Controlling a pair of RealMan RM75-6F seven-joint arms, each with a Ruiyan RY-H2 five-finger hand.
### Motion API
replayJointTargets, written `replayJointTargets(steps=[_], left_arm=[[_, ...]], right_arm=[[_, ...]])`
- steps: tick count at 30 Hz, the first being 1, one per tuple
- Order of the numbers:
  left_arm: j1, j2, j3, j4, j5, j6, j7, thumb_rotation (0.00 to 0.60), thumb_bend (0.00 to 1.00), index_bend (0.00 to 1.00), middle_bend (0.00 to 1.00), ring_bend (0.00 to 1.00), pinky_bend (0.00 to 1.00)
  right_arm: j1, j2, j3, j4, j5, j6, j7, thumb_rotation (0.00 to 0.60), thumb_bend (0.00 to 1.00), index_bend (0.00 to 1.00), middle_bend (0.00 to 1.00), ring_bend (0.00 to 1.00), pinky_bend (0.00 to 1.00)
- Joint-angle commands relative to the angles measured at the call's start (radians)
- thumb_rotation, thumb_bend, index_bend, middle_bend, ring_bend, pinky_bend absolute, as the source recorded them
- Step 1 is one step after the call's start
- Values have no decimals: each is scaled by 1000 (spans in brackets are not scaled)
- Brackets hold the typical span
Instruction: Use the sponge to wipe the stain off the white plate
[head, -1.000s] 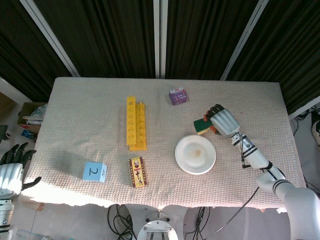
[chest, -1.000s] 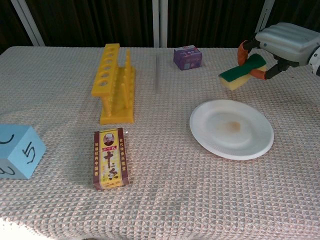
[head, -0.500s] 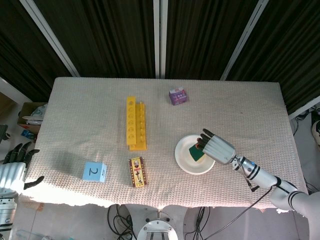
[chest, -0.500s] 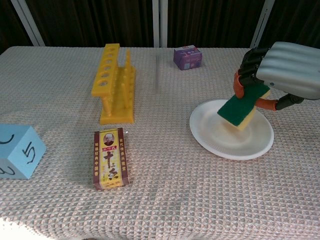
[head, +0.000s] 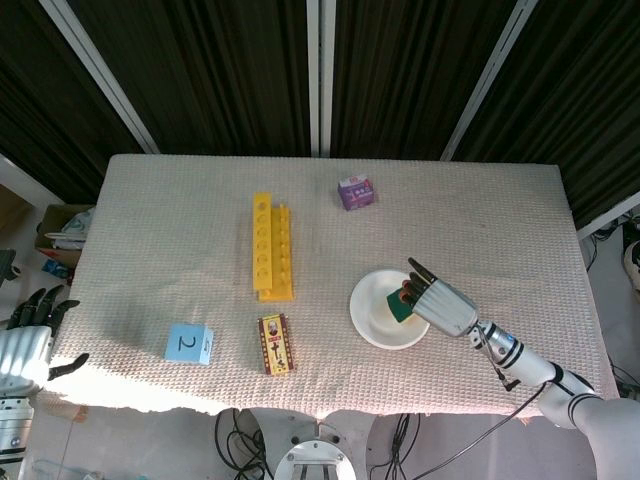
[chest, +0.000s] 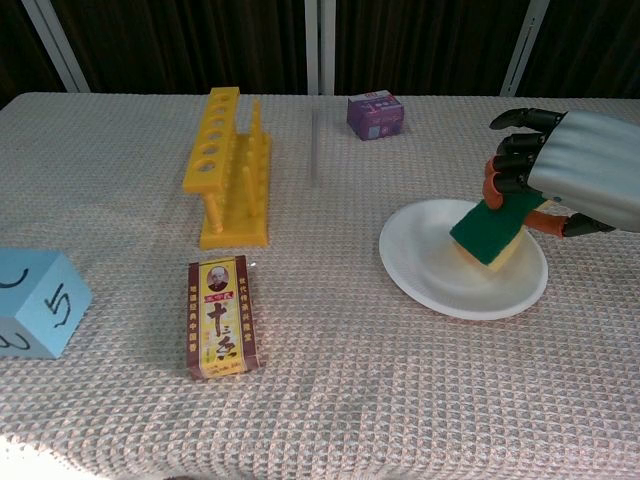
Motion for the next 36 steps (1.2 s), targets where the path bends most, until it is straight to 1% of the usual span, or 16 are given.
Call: replayJointTargets(steps=[1,6,14,20,22,25,29,36], left_arm=[[2,3,1,-1,-3,-1,-10,600,91,228,75,54,145],[-1,5,-1,-3,-8,-10,-21,600,90,228,75,54,145],[-2,5,0,0,-4,-10,-23,600,91,228,75,54,145],[-6,4,-2,5,-5,-13,-16,600,91,228,75,54,145],[-9,3,-3,5,-4,-16,-12,600,90,227,75,54,145],[-14,1,-5,2,-3,-20,-8,600,91,227,74,54,145],[-19,-3,-5,0,1,-24,-6,600,91,227,75,54,145],[-20,-2,-4,-6,2,-24,-4,600,90,227,75,54,145]], right_arm=[[-21,-50,-1,62,8,6,-10,600,561,818,559,345,145],[-30,-107,-5,126,14,-1,-2,600,561,821,562,336,123],[-24,-153,-4,161,20,14,19,600,560,823,562,336,115],[-32,-152,34,160,52,84,36,600,561,824,564,336,102],[-40,-140,37,157,57,102,40,600,561,824,565,336,102],[-61,-112,28,153,60,115,40,600,560,824,568,336,103],[-81,-98,15,164,66,93,37,600,560,825,569,335,102],[-66,-135,5,184,58,69,44,600,561,825,568,336,101]])
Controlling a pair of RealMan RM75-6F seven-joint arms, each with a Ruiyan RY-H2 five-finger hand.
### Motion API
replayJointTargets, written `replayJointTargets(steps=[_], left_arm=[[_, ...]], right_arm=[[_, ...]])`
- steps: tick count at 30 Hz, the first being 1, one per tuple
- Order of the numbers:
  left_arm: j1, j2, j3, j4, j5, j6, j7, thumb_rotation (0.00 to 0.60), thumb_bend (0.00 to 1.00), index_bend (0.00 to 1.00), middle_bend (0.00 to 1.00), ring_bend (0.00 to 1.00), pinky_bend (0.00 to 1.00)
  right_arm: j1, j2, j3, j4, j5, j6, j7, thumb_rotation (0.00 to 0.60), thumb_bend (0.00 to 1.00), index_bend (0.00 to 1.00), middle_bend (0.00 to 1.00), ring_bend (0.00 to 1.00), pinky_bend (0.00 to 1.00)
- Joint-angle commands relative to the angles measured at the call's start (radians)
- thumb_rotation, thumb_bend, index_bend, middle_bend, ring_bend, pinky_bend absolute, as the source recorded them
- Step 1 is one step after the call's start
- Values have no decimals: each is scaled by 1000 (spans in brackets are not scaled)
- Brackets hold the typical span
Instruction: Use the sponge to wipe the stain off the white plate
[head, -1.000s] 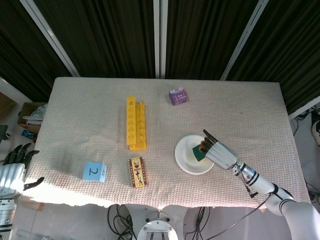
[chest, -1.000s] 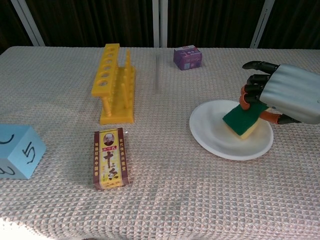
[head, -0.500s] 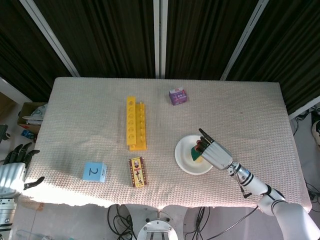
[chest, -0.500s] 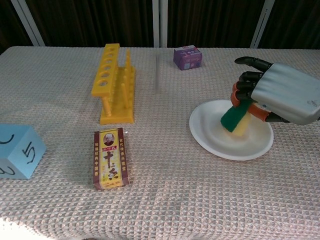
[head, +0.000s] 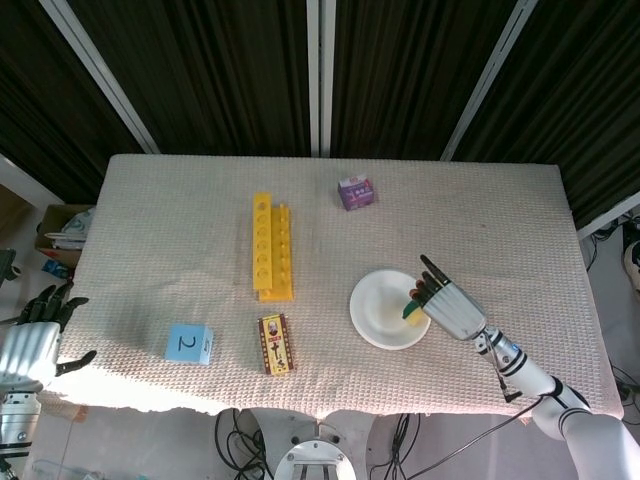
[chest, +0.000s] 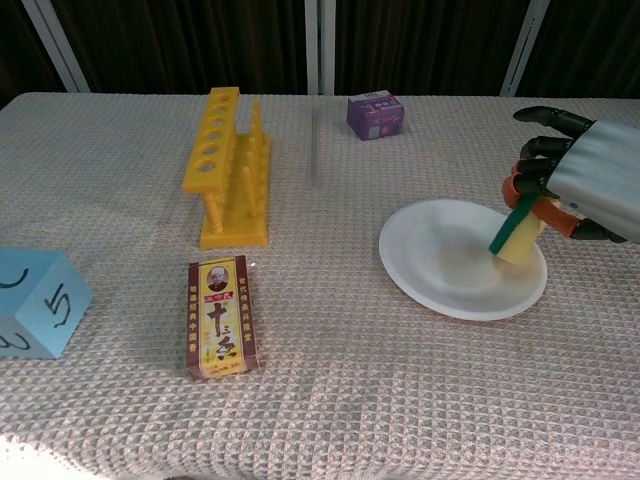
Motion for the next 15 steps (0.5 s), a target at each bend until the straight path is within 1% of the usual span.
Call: replayJointTargets(steps=[1,6,15], left_arm=[[2,3,0,-1,-1,3,0,600,91,227,75,54,145],[4,4,0,2,-3,6,-6,600,90,227,75,54,145],[7,-2,4,18,-5,4,-22,600,91,227,75,54,145]], right_arm=[[13,-19,-2,9,-5,-10,3,600,561,825,568,335,101],[44,-47,2,20,-6,-33,-1,600,561,826,568,336,101],[125,-89,32,13,7,-86,-18,600,561,828,571,345,96]])
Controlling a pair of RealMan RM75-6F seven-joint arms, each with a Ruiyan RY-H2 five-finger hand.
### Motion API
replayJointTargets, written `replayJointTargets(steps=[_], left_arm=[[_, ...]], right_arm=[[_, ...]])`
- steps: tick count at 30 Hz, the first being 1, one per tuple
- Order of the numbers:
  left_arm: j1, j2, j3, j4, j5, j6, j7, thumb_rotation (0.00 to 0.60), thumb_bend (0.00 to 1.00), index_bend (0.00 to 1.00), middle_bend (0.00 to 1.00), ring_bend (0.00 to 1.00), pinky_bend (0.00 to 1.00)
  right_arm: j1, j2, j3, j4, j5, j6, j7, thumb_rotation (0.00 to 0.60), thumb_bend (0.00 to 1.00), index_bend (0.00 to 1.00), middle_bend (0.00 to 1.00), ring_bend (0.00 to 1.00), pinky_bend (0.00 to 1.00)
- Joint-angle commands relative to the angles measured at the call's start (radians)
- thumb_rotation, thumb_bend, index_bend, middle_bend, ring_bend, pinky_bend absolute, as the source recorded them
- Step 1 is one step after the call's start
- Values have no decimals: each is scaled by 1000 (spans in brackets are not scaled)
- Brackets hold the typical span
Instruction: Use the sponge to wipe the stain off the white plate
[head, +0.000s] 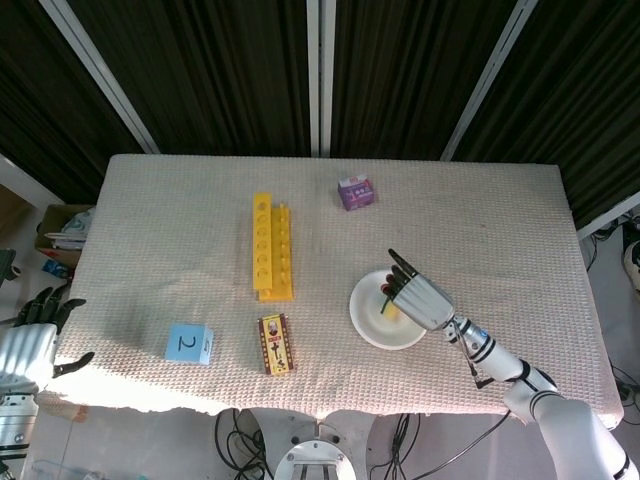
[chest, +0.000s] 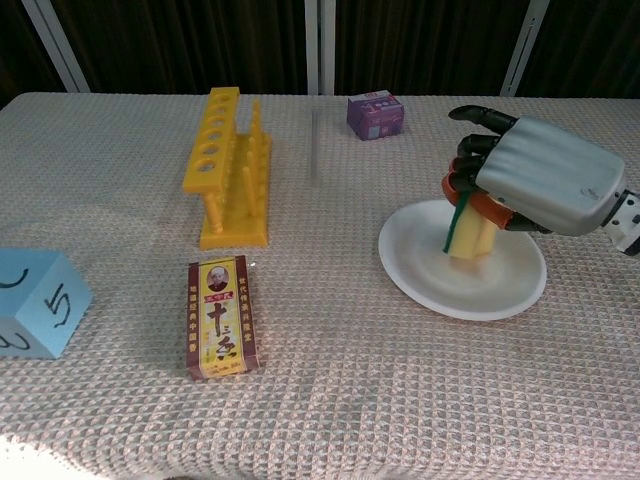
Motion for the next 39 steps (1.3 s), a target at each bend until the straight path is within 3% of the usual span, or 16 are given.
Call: replayJointTargets(steps=[1,8,18,27,39], left_arm=[[2,-1,0,4,-2,2,-4,600,91,228,75,54,145],[5,-5,1,16,-2,5,-14,600,91,227,75,54,145],[1,-8,2,9,8,5,-7,600,91,227,74,54,145],[0,-3,5,-6,13,6,7,600,91,227,75,54,145],[-5,0,0,-10,6,-2,10,600,90,227,75,54,145]], right_arm=[[27,-17,9,-7,3,-17,-5,600,561,828,572,348,95],[47,-47,21,-23,7,10,10,600,560,829,576,354,96],[-25,-43,33,-97,51,81,147,600,562,847,602,378,95],[-78,-69,76,-150,174,-66,347,600,562,852,612,379,95],[-106,-76,95,-39,222,-138,438,600,580,870,627,381,97]])
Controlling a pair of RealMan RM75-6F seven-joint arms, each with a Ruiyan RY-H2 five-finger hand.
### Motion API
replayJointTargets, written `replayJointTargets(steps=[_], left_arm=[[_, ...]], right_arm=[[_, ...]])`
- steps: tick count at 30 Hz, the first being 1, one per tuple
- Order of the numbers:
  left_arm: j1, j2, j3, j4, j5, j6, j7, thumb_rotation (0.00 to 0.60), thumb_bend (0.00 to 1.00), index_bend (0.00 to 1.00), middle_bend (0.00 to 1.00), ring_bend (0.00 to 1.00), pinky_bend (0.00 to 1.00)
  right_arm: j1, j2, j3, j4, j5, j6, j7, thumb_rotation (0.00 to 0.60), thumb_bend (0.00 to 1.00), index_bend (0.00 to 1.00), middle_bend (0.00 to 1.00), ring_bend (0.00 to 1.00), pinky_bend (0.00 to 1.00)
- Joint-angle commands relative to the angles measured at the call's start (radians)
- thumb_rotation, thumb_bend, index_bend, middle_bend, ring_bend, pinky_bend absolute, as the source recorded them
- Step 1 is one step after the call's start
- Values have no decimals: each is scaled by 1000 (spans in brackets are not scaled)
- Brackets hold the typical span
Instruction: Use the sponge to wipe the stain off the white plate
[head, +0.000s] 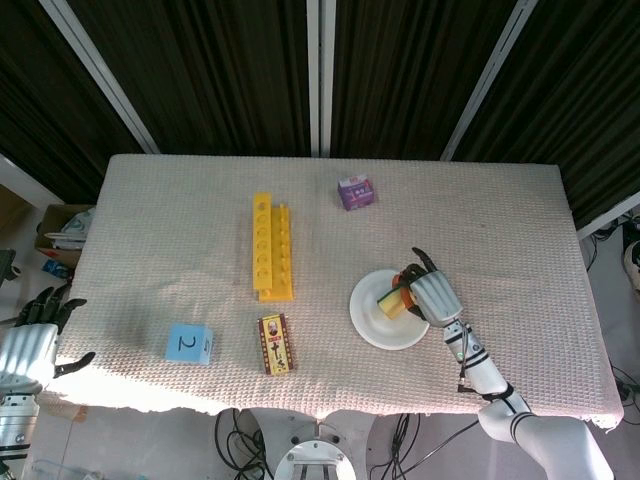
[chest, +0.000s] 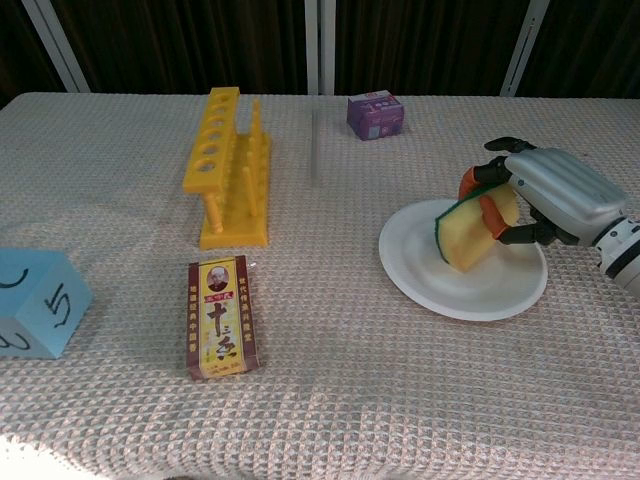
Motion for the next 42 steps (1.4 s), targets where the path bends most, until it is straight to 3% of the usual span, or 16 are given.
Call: replayJointTargets(steps=[1,8,16,24,33,38,42], left_arm=[[-3,-2,0,1,2,-4,0,600,90,227,75,54,145],[-2,-5,1,7,-4,-7,-4,600,91,227,75,54,145],[-2,-6,3,8,-3,-7,-4,600,91,227,75,54,145],[-4,-8,1,13,-4,-9,-9,600,91,227,75,54,145],[-6,-11,4,19,-1,-12,-11,600,91,227,75,54,145],[-1,-7,4,23,-3,-5,-14,600,91,227,75,54,145],[-1,-8,4,22,-1,-3,-15,600,91,227,75,54,145]], right_arm=[[-1,12,6,29,7,-13,1,600,581,870,628,381,96],[0,35,32,-5,12,47,59,600,581,871,635,389,97],[21,35,-5,-109,-31,19,30,600,580,872,638,391,98],[49,5,-18,-21,-43,-53,-88,600,582,874,637,391,97],[58,-23,28,88,6,-84,-88,600,583,875,637,391,97],[40,-7,48,77,22,-27,-19,600,583,876,638,393,97],[37,25,43,3,9,15,37,600,583,877,643,394,97]])
